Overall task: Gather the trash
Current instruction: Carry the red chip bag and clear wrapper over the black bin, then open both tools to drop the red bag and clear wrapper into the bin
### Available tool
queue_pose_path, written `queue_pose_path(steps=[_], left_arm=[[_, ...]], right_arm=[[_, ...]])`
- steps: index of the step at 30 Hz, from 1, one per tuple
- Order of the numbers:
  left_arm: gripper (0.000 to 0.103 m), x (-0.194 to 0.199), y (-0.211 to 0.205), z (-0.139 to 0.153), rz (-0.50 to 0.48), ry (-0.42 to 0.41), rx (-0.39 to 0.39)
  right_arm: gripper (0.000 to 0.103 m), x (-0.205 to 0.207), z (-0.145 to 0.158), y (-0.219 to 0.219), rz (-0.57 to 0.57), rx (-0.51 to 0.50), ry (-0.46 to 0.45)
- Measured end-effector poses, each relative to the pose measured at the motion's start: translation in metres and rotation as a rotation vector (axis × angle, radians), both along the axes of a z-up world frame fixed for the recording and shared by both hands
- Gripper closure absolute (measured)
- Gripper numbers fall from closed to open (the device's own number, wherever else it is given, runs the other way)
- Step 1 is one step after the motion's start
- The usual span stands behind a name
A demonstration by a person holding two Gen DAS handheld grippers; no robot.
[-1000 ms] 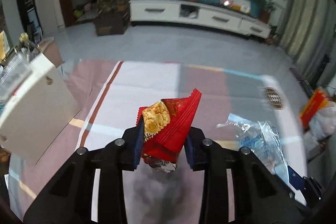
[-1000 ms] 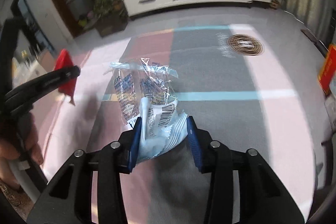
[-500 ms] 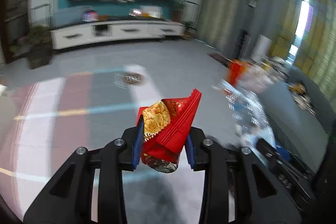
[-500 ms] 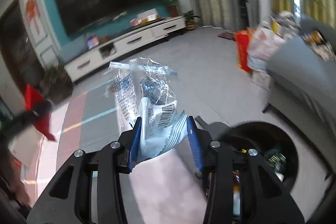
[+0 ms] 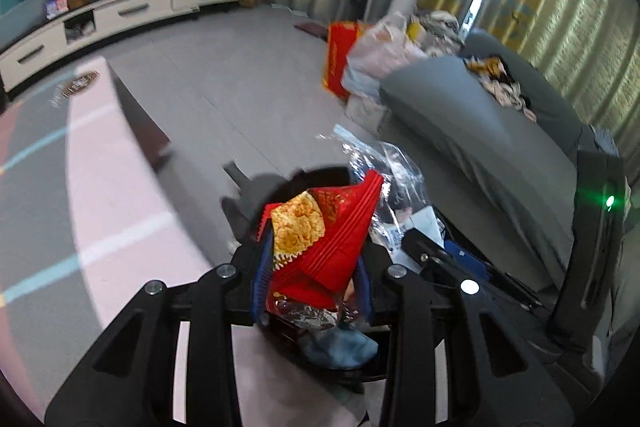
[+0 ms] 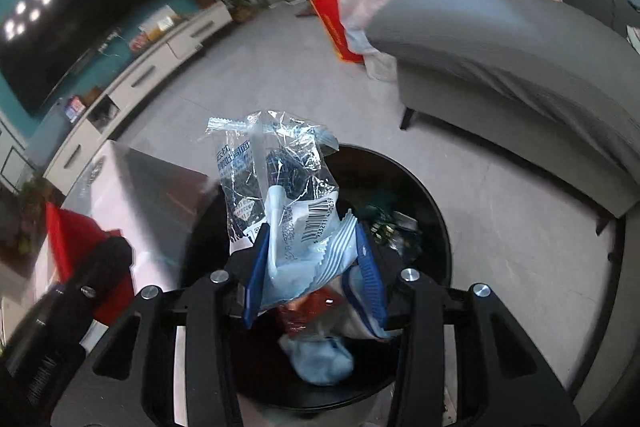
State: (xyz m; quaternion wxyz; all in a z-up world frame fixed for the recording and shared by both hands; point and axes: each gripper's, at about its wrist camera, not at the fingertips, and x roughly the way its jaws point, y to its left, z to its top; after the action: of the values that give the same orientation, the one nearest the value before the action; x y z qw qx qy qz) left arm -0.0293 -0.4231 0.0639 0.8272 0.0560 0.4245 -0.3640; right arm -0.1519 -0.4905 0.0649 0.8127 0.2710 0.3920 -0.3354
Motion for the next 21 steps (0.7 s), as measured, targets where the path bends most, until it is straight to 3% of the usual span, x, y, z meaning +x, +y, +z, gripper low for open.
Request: queue_pose_path(steps=[7, 10, 13, 15, 16, 21], left_arm=[[0.059, 0.010, -0.014, -0.034, -0.019, 0.080, 0.037], [0.044, 0.014, -0.014, -0.036, -0.013, 0.098, 0.032], [0.025, 0.018, -0.005, -0.034, -0.010, 0.121, 0.006], [0.021, 0.019, 0.001, -0.030, -0.004, 0.143, -0.013], [0.017, 0.019, 0.004, -0.027, -0.005, 0.151, -0.019], [0.005, 0.011, 0.014, -0.010, -0.019, 0.102, -0.002]], right_arm=[[0.057, -0.005, -0.026, -0.015, -0.052, 0.053, 0.097], [0.037, -0.013, -0.026, -0.017, -0.085, 0.058, 0.116], [0.034, -0.026, -0.019, -0.019, -0.086, 0.087, 0.053], [0.028, -0.031, -0.011, -0.017, -0.093, 0.074, 0.030], [0.019, -0.033, -0.008, -0.017, -0.105, 0.055, 0.034], [0.016, -0.052, 0.016, -0.014, -0.131, 0.019, -0.073]])
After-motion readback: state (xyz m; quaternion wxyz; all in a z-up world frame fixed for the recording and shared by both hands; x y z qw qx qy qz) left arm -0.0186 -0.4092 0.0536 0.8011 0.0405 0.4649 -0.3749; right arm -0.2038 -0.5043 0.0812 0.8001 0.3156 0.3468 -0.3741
